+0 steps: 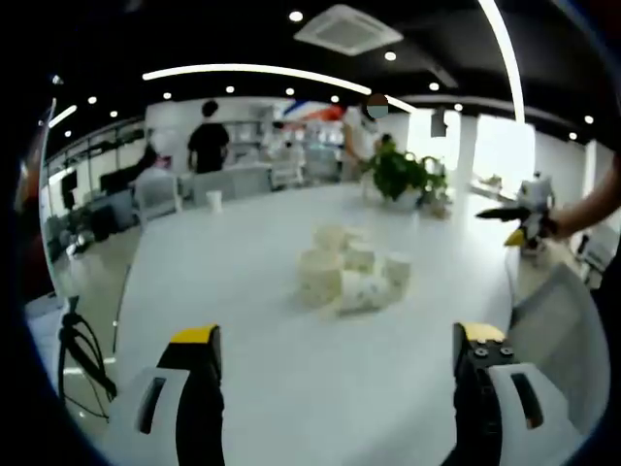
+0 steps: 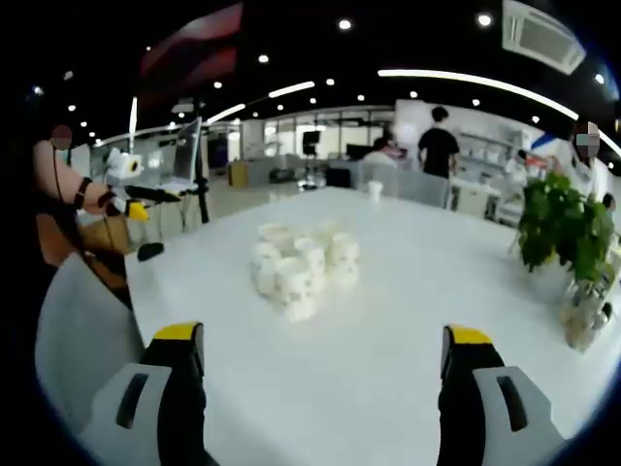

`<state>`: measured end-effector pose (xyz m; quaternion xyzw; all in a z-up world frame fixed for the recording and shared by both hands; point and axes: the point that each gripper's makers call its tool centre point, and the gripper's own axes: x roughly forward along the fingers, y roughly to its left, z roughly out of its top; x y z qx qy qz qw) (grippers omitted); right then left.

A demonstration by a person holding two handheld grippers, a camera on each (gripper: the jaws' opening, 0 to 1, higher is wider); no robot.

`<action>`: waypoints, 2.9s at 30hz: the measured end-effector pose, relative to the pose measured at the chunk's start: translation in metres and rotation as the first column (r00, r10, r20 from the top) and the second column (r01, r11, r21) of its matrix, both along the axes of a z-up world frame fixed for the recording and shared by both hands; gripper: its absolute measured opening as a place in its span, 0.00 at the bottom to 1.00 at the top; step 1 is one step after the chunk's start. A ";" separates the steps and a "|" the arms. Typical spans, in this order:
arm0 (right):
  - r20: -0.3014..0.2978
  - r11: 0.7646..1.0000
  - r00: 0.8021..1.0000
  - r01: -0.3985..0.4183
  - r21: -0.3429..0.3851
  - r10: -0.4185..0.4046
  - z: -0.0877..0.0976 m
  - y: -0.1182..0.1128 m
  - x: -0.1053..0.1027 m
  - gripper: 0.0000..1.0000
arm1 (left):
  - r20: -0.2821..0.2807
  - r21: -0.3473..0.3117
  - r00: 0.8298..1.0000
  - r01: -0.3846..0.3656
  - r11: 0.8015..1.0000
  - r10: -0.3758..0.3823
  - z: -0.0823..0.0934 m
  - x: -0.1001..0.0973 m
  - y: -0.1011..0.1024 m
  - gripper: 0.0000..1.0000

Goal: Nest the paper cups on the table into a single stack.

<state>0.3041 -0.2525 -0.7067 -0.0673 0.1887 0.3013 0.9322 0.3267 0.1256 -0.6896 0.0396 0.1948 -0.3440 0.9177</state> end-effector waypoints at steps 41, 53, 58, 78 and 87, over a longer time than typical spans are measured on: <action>-0.001 1.000 1.000 0.001 -0.003 -0.001 -0.003 -0.002 0.001 1.00 | -0.007 -0.002 1.000 -0.001 1.000 0.001 -0.003 -0.001 -0.002 0.99; 0.000 1.000 1.000 0.002 -0.005 -0.002 -0.003 -0.002 0.000 1.00 | -0.005 0.000 1.000 0.000 1.000 0.000 -0.002 -0.001 -0.002 0.99; -0.004 1.000 1.000 0.003 -0.002 -0.003 -0.003 -0.001 -0.001 1.00 | -0.008 -0.004 1.000 -0.001 1.000 0.001 -0.003 -0.002 -0.002 0.99; 0.016 0.999 1.000 0.020 0.030 -0.020 0.011 0.004 0.009 1.00 | -0.006 -0.005 1.000 -0.003 1.000 0.003 -0.002 -0.003 -0.001 0.99; 0.017 1.000 1.000 -0.002 0.021 0.002 0.013 0.011 0.015 1.00 | -0.004 -0.010 1.000 0.003 1.000 -0.003 -0.002 -0.001 -0.004 0.98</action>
